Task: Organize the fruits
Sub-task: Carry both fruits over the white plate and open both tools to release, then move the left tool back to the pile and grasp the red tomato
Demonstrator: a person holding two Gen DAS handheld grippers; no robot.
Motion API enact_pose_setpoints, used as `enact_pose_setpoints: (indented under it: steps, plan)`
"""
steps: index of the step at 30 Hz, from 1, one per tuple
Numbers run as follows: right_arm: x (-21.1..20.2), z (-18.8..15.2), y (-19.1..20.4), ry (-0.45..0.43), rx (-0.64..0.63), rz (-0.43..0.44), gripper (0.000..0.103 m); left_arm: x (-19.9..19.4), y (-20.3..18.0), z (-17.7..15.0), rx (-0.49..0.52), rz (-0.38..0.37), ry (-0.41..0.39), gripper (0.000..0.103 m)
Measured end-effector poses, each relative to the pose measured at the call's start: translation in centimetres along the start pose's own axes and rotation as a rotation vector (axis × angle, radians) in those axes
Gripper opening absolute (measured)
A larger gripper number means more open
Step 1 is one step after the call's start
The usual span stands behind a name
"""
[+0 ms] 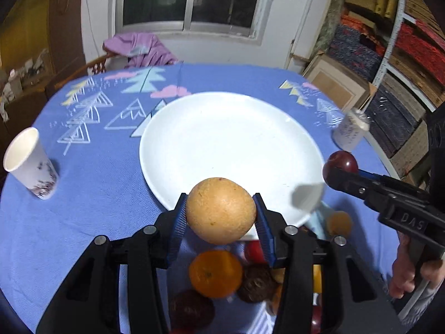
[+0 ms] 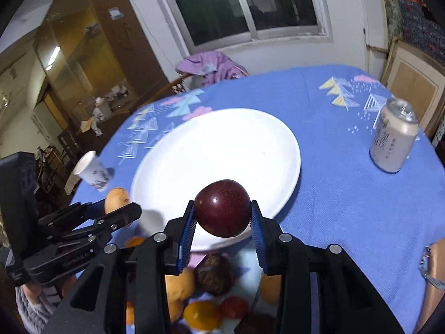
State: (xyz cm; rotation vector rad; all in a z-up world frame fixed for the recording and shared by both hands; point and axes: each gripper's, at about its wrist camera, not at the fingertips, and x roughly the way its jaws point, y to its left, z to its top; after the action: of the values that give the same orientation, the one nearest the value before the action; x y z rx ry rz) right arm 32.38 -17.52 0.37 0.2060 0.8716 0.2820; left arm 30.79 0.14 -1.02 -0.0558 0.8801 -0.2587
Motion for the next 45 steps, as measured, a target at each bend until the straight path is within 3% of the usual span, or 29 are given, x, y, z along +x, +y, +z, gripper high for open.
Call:
enact_pose_setpoints:
  steps: [7, 10, 13, 17, 22, 25, 30, 34, 40, 45]
  plan:
    - [2.6, 0.1, -0.2, 0.002, -0.012, -0.019, 0.042, 2.9, 0.0, 0.1, 0.025, 0.0, 0.023, 0.046]
    - [2.2, 0.1, -0.3, -0.028, -0.009, -0.021, 0.052, 2.7, -0.3, -0.1, 0.031, 0.007, 0.009, 0.055]
    - [1.3, 0.2, -0.3, -0.05, -0.001, -0.011, 0.054, 1.4, -0.2, 0.0, 0.023, 0.009, -0.022, 0.065]
    - [-0.8, -0.1, 0.0, -0.091, -0.016, -0.013, 0.054, -0.9, 0.5, -0.3, 0.006, 0.009, -0.053, 0.067]
    - [-6.0, -1.8, 0.7, -0.19, -0.031, -0.006, 0.069, -5.8, 3.0, -2.6, -0.061, 0.057, -0.142, 0.087]
    - [-8.7, -4.0, 0.9, -0.245, -0.069, -0.021, 0.076, -8.2, 4.6, -5.8, -0.089, 0.101, -0.172, 0.092]
    - [-11.1, -8.8, -0.8, -0.267, -0.058, -0.054, 0.089, -8.9, 5.6, -11.2, -0.087, 0.169, -0.132, 0.094]
    - [-11.8, -11.0, -3.1, -0.258, 0.019, -0.068, 0.09, -8.2, 4.5, -14.3, -0.026, 0.196, -0.084, 0.094]
    - [-11.9, -11.5, -4.1, -0.255, 0.086, -0.03, 0.093, -7.1, 1.5, -15.2, 0.12, 0.265, -0.079, 0.095]
    - [-11.3, -11.8, -3.1, -0.233, 0.044, -0.043, 0.095, -5.9, 2.3, -14.5, 0.083, 0.257, -0.034, 0.095]
